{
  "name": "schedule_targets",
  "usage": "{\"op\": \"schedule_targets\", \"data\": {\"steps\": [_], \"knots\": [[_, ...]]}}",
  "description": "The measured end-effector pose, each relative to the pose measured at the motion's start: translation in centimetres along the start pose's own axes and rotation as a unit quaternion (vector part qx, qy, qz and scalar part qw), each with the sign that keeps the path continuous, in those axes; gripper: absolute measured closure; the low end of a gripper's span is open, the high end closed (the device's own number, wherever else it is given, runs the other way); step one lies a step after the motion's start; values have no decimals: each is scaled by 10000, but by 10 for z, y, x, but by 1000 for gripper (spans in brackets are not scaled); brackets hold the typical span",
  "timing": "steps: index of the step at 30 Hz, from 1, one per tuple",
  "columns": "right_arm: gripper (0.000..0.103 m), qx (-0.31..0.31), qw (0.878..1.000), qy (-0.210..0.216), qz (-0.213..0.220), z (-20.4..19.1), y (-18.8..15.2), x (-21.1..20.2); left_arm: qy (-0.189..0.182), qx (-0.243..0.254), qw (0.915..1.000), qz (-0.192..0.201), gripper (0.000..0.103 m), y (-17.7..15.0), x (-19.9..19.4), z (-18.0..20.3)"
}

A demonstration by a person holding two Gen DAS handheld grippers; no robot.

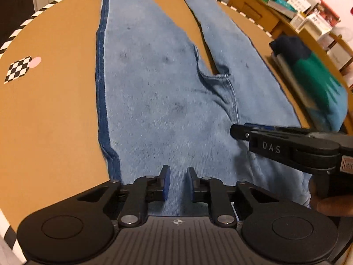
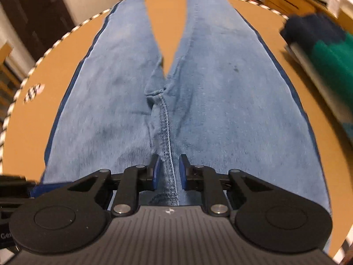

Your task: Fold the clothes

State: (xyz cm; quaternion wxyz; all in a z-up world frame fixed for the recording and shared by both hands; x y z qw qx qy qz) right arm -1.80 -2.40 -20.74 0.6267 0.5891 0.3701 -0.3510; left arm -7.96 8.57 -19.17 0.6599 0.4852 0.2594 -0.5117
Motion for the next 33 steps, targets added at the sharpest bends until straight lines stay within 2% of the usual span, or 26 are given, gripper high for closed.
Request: {"op": "schedule_targets", "data": {"steps": [7, 20, 28, 33], "knots": [[83, -248, 9996, 112, -71, 0, -4, 4, 172, -110, 9998, -60, 84, -10, 4, 8], [82, -552, 9978, 368, -70, 2, -22, -9, 152, -2, 9999, 42, 85, -63, -21, 10], [82, -520, 9981, 259, -192, -3, -31, -23, 31, -100, 9999, -80, 84, -66, -21, 10], [79, -479, 9988, 46, -132, -8, -25, -26, -66, -33, 9999, -128, 83, -55, -16, 8]]}}
Point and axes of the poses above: each gripper's, at about its wrist camera, not at the fingertips, and x roughly the way its jaws point, z to its right, y to its top, the point moved 6 cm from there along x, roughly the way its jaws point, and after that the axes turned 10 degrees about -y, right-handed, at the moved point
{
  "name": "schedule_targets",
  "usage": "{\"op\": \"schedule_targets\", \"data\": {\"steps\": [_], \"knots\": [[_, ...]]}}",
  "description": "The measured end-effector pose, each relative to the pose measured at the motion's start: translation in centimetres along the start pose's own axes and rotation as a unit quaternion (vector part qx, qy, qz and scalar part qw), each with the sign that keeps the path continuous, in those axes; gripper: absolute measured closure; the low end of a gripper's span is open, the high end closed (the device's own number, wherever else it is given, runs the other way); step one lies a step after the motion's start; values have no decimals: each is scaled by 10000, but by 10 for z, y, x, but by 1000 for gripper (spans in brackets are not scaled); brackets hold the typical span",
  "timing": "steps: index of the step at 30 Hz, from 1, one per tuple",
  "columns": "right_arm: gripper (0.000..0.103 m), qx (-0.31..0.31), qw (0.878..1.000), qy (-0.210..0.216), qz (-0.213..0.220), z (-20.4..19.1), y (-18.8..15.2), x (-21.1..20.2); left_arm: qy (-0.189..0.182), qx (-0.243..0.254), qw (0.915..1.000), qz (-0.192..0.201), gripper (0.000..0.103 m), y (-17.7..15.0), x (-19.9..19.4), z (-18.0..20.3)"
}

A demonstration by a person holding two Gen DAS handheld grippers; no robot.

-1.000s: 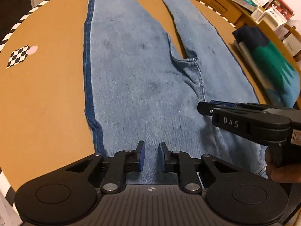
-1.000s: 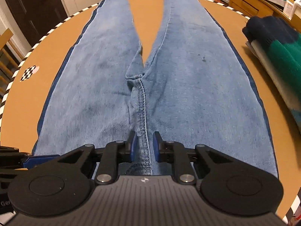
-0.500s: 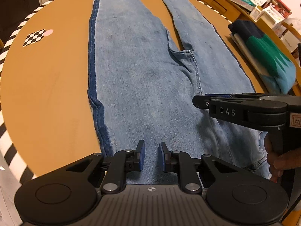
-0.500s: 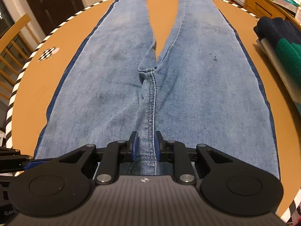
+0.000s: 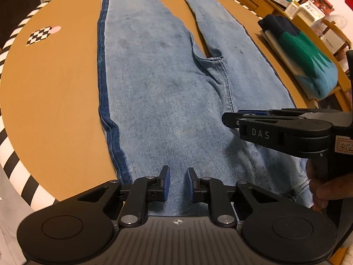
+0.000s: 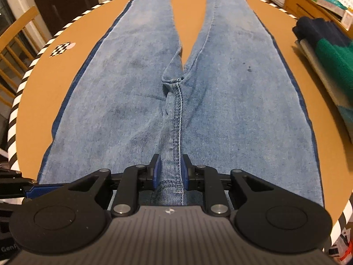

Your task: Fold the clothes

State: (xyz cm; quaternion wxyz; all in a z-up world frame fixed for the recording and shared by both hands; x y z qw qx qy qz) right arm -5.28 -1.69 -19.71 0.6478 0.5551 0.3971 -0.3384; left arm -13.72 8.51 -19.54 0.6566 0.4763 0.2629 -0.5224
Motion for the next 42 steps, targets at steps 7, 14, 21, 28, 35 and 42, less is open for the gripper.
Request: {"op": "schedule_targets", "data": {"steps": [7, 14, 21, 28, 35, 42], "knots": [[49, 696, 9974, -162, 50, 10, -9, -27, 102, 415, 9990, 117, 40, 10, -16, 1], [31, 1390, 9895, -132, 375, 25, -40, -72, 155, 891, 9956, 240, 21, 33, -41, 11], [35, 1679, 9838, 26, 624, 31, -35, -63, 308, 1349, 9900, 289, 18, 84, -36, 13], [40, 1622, 9866, 129, 89, 17, -24, -18, 274, 1636, 9861, -37, 18, 115, -8, 5], [27, 1189, 9923, -353, -31, -4, -20, -10, 15, 1986, 9796, -305, 18, 134, 13, -7], [34, 2074, 9689, -1324, 249, -25, -24, -50, -389, 2705, 9601, -591, 18, 155, 30, -36]]}}
Point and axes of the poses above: each gripper's, at about its wrist camera, not at the fingertips, and x roughly the way its jaws point, z to its right, y to its top, the point moved 6 cm from there along x, roughly the way its jaws point, and after that the axes turned 10 degrees about -y, right-handed, at the moved point
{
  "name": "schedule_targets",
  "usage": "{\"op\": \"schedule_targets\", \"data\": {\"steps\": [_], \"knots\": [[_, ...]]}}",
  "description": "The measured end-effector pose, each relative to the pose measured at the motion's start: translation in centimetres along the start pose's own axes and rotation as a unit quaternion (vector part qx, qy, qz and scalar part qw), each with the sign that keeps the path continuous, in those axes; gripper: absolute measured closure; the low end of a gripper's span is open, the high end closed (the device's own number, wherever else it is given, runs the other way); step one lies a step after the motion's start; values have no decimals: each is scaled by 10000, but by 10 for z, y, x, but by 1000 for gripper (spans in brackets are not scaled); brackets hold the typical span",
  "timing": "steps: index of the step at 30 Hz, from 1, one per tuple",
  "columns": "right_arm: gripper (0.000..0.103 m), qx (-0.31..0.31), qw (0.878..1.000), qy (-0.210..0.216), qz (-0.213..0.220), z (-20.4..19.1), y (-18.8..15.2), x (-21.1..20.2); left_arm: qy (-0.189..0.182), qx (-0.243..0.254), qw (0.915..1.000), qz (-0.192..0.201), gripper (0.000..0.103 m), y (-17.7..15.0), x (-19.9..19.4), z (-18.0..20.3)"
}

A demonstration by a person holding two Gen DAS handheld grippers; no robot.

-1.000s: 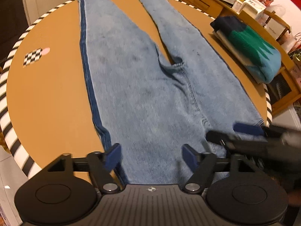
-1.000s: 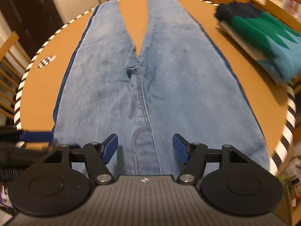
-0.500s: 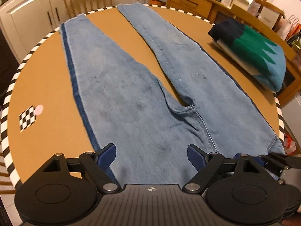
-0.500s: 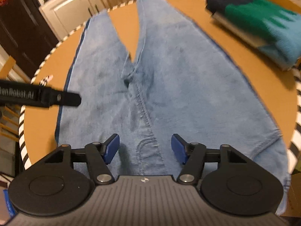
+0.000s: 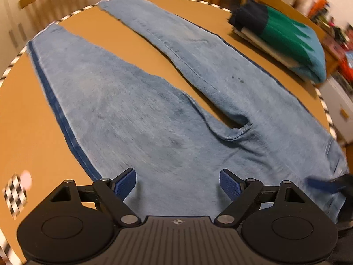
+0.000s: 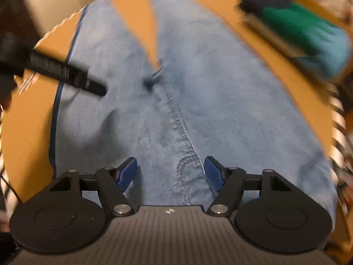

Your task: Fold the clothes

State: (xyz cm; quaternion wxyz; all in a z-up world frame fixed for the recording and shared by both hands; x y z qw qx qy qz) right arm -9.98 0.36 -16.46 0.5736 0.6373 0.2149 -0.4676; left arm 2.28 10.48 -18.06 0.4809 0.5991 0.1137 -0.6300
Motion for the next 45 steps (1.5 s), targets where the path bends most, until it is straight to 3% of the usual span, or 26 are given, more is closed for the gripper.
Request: {"op": "schedule_targets", "data": {"steps": [3, 7, 11, 12, 17, 19, 21, 25, 28, 34, 35, 38, 45], "knots": [[33, 1165, 9926, -65, 344, 2, -9, -37, -186, 379, 9991, -50, 18, -1, -2, -14], [34, 2679, 9586, 123, 954, -2, -33, -71, -349, 637, 9971, -209, 18, -8, -1, -31], [40, 3632, 9261, 658, 776, -16, -68, -75, -642, 833, 9939, -317, 18, -16, 3, -32], [42, 3770, 9208, 725, 681, -21, -75, -73, -676, 949, 9926, -333, 19, -18, 4, -30], [43, 3743, 9230, 820, 368, -50, -92, -60, -469, 1602, 9851, -412, 18, -24, 9, -18], [43, 3985, 9123, 877, 343, -60, -96, -62, -417, 1859, 9806, -458, 18, -27, 11, -14], [43, 4054, 9097, 828, 352, -75, -99, -66, -405, 2083, 9759, -503, 17, -31, 12, -11], [40, 4176, 9076, 186, 384, -99, -108, -71, -575, 2481, 9650, -618, 12, -38, 13, -7], [40, 4825, 8751, -327, 168, -106, -113, -64, -696, 2719, 9575, -661, 7, -43, 16, -6], [40, 6162, 7796, -1104, 182, -105, -119, -47, -862, 2975, 9482, -698, 4, -47, 16, -7], [39, 6288, 7689, -1149, 165, -103, -119, -43, -878, 3007, 9470, -712, 4, -48, 16, -7], [36, 6611, 7394, -1268, 120, -97, -119, -33, -927, 3071, 9439, -779, 4, -47, 17, -7], [25, 6900, 7080, -1469, 316, -85, -114, -24, -943, 3071, 9429, -884, 4, -45, 17, -6]]}}
Point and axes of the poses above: each gripper's, at about its wrist camera, not at the fingertips, and x roughly the way its jaws point, z to its right, y to its top, the point moved 6 cm from there along x, roughly the way its jaws point, and after that the axes turned 10 degrees about -y, right-handed, at the moved point
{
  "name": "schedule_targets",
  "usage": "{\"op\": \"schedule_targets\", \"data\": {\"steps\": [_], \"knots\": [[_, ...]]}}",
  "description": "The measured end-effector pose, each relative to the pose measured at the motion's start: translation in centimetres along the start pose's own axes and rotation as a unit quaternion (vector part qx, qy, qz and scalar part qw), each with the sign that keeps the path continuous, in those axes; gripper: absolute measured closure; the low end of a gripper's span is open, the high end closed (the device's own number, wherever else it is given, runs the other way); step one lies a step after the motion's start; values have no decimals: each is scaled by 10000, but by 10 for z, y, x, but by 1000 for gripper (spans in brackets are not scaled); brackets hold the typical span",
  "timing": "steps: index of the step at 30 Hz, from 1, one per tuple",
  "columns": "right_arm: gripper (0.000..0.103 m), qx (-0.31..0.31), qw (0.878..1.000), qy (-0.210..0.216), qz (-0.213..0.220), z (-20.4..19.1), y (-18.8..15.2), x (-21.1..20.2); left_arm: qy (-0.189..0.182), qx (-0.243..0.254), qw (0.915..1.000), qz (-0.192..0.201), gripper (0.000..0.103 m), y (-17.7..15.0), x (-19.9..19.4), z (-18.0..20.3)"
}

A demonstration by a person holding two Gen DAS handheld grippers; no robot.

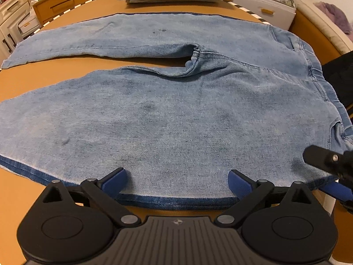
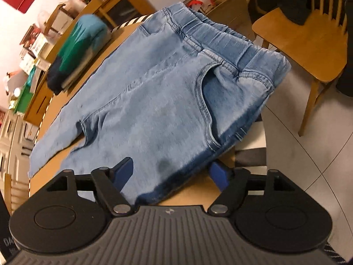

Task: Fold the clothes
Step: 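Grasp the jeans waistband edge with the right gripper and lift it, then grasp the jeans leg hems with the left gripper while the right gripper holds the waistband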

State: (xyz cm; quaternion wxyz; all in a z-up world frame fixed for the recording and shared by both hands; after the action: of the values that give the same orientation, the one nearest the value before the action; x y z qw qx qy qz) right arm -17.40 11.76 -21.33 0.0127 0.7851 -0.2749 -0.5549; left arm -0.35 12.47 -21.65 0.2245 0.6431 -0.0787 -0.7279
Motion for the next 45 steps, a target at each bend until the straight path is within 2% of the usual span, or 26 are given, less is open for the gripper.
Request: {"op": "schedule_targets", "data": {"steps": [5, 8, 13, 15, 16, 17, 19, 25, 27, 28, 29, 30, 35, 39, 45], "knots": [[22, 172, 9998, -20, 72, -2, 1, 1, -43, 6, 10000, -29, 4, 0, -1, 0], [23, 430, 9990, 40, 110, 1, 1, -2, -69, 14, 10000, -46, 4, 0, -1, 0], [27, 523, 9985, 9, 176, 1, 2, -1, -83, 38, 9999, -56, 3, 0, -1, 0], [31, 618, 9979, 12, 205, 3, 3, -1, -98, 50, 9999, -55, 3, 0, 0, -1], [43, 712, 9973, 20, 189, 6, 3, -1, -109, 53, 9999, -53, 3, 0, -1, -1], [50, 810, 9966, 65, 165, 9, 3, 0, -120, 58, 9999, -50, 3, 0, -1, -1], [57, 966, 9951, 161, 130, 15, 5, 2, -144, 82, 9999, -49, 3, -1, -1, -1], [58, 1357, 9900, 394, 50, 23, 6, 4, -169, 107, 9998, -45, 3, -2, -2, 0], [71, 1632, 9854, 482, 19, 30, 5, 7, -184, 118, 9997, -45, 3, -2, -3, -1], [88, 1738, 9838, 452, 11, 35, 3, 8, -194, 128, 9997, -50, 3, -2, -3, -1], [93, 1836, 9822, 406, 5, 40, 2, 10, -203, 133, 9997, -54, 3, -3, -3, -1], [93, 1909, 9805, 465, 24, 42, 0, 11, -215, 123, 9997, -54, 3, -3, -3, -1], [92, 1613, 9861, 381, 84, 35, 0, 11, -256, 137, 9996, -54, 3, -4, -5, -2], [94, 1125, 9933, 252, 104, 28, 2, 11, -258, 161, 9995, -58, 2, -5, -6, -2], [95, 746, 9970, 195, 75, 23, 5, 9, -260, 160, 9995, -63, 2, -6, -6, -2]]}}
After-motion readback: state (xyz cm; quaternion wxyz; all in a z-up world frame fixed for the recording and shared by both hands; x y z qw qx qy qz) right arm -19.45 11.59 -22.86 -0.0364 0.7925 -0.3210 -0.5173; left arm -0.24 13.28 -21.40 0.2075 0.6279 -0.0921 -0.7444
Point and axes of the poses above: each gripper's, at about its wrist camera, not at the fingertips, and x roughly the way its jaws point, z to its right, y to its top, the point moved 6 cm from there along x, roughly the way its jaws point, and after that the axes turned 10 degrees about -y, right-handed, at the moved point
